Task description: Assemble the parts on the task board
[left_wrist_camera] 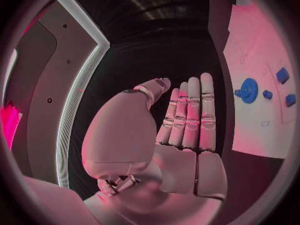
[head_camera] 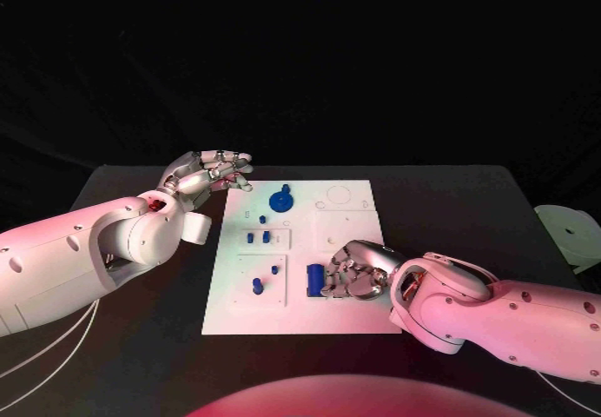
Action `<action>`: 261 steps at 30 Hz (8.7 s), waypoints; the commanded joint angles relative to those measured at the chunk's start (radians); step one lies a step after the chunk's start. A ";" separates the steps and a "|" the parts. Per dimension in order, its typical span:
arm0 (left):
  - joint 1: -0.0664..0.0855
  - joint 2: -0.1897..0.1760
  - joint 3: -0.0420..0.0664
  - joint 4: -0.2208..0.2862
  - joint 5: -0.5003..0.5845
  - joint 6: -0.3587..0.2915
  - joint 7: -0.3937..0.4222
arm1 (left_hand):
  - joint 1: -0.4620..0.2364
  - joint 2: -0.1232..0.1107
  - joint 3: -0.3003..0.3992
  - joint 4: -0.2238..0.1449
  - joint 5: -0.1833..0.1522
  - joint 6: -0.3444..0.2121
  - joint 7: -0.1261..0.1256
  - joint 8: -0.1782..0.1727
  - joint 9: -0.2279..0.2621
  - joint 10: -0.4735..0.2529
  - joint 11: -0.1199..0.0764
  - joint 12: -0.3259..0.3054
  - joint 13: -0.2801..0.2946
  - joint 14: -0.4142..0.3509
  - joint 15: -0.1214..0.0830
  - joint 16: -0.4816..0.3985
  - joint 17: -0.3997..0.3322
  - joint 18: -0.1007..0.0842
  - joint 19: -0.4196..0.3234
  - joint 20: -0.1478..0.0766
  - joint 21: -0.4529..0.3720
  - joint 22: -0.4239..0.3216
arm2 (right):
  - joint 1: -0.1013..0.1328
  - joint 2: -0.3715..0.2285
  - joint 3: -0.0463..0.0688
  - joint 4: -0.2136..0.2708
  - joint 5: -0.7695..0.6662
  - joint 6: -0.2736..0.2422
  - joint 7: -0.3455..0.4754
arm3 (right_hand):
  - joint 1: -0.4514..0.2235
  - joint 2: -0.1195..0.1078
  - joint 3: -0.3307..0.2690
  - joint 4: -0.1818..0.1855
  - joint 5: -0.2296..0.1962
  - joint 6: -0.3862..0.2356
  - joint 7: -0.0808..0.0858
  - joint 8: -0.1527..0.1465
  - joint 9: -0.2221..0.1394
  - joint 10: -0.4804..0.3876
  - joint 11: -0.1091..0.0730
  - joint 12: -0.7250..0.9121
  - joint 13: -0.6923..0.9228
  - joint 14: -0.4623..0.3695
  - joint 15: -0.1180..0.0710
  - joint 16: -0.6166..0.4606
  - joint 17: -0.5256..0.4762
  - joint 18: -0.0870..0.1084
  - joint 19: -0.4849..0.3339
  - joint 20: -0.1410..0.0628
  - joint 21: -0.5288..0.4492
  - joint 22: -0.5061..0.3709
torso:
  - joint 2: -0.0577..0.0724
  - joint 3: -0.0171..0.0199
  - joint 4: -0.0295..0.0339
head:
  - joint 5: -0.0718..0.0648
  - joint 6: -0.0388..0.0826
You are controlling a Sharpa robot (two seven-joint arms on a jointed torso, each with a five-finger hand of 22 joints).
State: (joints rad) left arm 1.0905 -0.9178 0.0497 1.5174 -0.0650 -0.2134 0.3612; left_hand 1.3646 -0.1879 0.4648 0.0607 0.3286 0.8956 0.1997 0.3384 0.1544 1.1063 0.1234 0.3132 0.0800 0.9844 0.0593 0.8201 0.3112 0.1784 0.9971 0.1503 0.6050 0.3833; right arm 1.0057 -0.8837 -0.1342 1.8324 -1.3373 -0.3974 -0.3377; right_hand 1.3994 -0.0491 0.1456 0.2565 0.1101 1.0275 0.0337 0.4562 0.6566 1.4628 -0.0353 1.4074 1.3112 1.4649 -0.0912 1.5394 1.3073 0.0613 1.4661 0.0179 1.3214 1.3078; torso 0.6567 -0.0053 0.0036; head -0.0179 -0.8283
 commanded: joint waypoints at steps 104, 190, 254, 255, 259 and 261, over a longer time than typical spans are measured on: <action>0.000 -0.009 -0.003 0.008 0.004 0.018 0.005 | 0.003 0.004 -0.002 -0.002 0.005 0.001 0.004 -0.005 -0.002 -0.003 0.004 -0.007 0.002 -0.001 0.002 -0.002 -0.003 0.003 0.007 -0.001 -0.007 -0.002 | -0.047 -0.150 -0.006 0.022 -0.356 0.074 -0.171 | 0.001 -0.127 0.242 -0.074 0.129 0.021 0.030 -0.129 -0.064 0.011 0.020 -0.094 0.095 0.084 0.015 -0.006 0.155 -0.009 0.023 0.014 -0.036 0.194 | -0.001 -0.0004 -0.0011 | -0.035 -0.004; 0.000 -0.011 -0.003 0.015 0.004 0.025 -0.005 | 0.007 0.005 -0.001 -0.004 0.007 0.001 0.004 -0.005 -0.003 -0.003 0.004 -0.007 0.002 -0.001 0.002 -0.002 -0.004 0.003 0.008 -0.002 -0.007 -0.002 | -0.032 -0.006 -0.002 -0.006 0.039 -0.049 -0.105 | -0.400 -0.151 0.287 0.032 0.168 0.044 0.007 -0.050 0.033 0.040 0.004 -0.056 0.123 0.091 0.001 0.005 0.188 -0.015 0.035 0.003 -0.005 0.201 | -0.001 0.0001 -0.0011 | -0.025 -0.015; 0.000 -0.009 -0.003 0.013 0.004 0.027 -0.007 | 0.008 0.006 0.000 -0.005 0.007 0.001 0.005 -0.006 -0.004 -0.004 0.004 -0.007 0.003 -0.002 0.002 -0.003 -0.005 0.003 0.008 -0.002 -0.008 -0.002 | -0.022 0.045 0.000 -0.020 -0.129 -0.021 -0.099 | -0.230 -0.123 0.251 -0.054 0.002 0.055 -0.010 -0.034 0.037 0.053 -0.010 -0.023 0.147 0.094 -0.010 0.010 0.204 -0.018 0.041 -0.006 0.018 0.207 | -0.001 0.0005 -0.0016 | -0.019 -0.017; 0.000 -0.009 -0.003 0.013 0.004 0.027 -0.007 | 0.008 0.006 0.000 -0.005 0.007 0.001 0.005 -0.006 -0.004 -0.004 0.004 -0.007 0.003 -0.002 0.002 -0.003 -0.005 0.003 0.008 -0.002 -0.008 -0.002 | -0.022 0.045 0.000 -0.019 -0.133 -0.024 -0.099 | -0.230 -0.123 0.251 -0.054 0.002 0.055 -0.010 -0.034 0.037 0.053 -0.010 -0.023 0.147 0.094 -0.010 0.010 0.204 -0.018 0.041 -0.006 0.018 0.207 | -0.001 0.0007 -0.0014 | -0.019 -0.017; 0.000 -0.009 -0.003 0.013 0.004 0.027 -0.007 | 0.008 0.006 0.000 -0.005 0.007 0.001 0.005 -0.006 -0.004 -0.004 0.004 -0.007 0.003 -0.002 0.002 -0.003 -0.005 0.003 0.008 -0.002 -0.008 -0.002 | -0.022 0.044 0.000 -0.017 -0.139 -0.034 -0.093 | -0.227 -0.120 0.254 -0.056 0.002 0.057 -0.011 -0.034 0.037 0.054 -0.011 -0.021 0.149 0.094 -0.011 0.011 0.205 -0.019 0.041 -0.006 0.019 0.207 | -0.001 0.0004 -0.0008 | -0.019 -0.015; 0.000 -0.009 -0.003 0.013 0.004 0.027 -0.007 | 0.008 0.006 0.000 -0.005 0.007 0.001 0.005 -0.006 -0.004 -0.004 0.004 -0.007 0.003 -0.002 0.002 -0.003 -0.005 0.003 0.008 -0.002 -0.008 -0.002 | -0.022 0.042 0.000 -0.015 -0.137 -0.041 -0.084 | -0.226 -0.119 0.254 -0.056 0.002 0.057 -0.011 -0.034 0.037 0.054 -0.011 -0.022 0.148 0.094 -0.011 0.010 0.204 -0.019 0.041 -0.007 0.019 0.207 | -0.001 0.0001 -0.0004 | -0.019 -0.014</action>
State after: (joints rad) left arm 1.0904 -0.9282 0.0464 1.5275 -0.0648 -0.2017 0.3482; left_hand 1.3646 -0.1879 0.4648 0.0607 0.3331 0.8956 0.1997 0.3384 0.1510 1.1063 0.1234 0.3097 0.0815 0.9844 0.0593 0.8201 0.3070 0.1785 0.9971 0.1503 0.6012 0.3824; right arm 0.9859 -0.8400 -0.1320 1.8184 -1.4488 -0.4416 -0.4167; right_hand 1.1651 -0.1648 0.3994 0.2037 0.1136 1.0795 0.0247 0.4177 0.6936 1.4650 -0.0374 1.3801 1.3073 1.4666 -0.0969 1.5433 1.3075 0.0614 1.4660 0.0180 1.3340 1.3077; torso 0.6557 -0.0047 0.0023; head -0.0364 -0.8437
